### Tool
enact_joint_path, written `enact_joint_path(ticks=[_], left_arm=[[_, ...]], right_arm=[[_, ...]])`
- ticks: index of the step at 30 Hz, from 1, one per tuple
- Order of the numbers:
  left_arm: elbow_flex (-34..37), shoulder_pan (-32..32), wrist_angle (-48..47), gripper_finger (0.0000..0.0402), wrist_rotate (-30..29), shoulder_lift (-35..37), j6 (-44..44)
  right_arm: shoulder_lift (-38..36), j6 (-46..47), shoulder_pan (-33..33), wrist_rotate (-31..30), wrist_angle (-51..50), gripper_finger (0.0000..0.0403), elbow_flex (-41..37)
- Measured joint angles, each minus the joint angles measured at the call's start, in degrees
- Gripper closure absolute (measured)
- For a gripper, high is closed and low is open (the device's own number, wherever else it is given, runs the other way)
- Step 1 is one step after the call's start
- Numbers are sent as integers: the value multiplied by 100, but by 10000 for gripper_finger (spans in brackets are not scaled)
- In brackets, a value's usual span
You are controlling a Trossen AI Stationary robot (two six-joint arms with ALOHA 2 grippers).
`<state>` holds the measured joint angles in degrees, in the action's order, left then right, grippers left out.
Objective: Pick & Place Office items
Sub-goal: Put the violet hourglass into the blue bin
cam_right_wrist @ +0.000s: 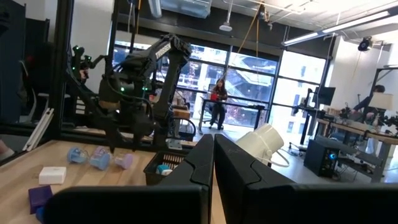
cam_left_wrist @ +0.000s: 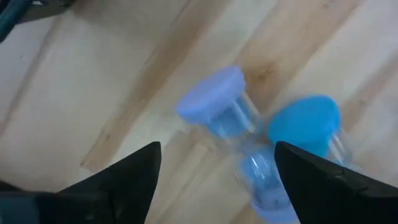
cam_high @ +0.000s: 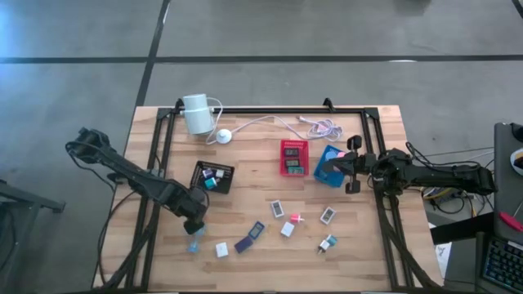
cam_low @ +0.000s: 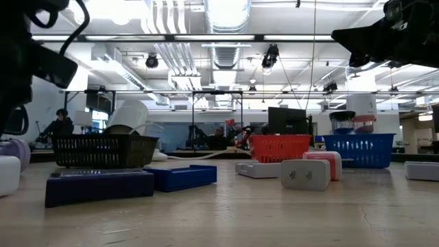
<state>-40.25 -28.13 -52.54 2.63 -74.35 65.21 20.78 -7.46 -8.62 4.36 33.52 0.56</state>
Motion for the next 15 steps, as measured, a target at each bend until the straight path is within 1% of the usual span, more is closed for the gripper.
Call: enact_joint_path(ticks=[8,15], left_arm=[[426,249,744,81,-35,26,26],[849,300,942,91,-118,26,380]], right_arm=[[2,-7,0,0,7,394,0],[1,-24,-1,0,4,394,0]])
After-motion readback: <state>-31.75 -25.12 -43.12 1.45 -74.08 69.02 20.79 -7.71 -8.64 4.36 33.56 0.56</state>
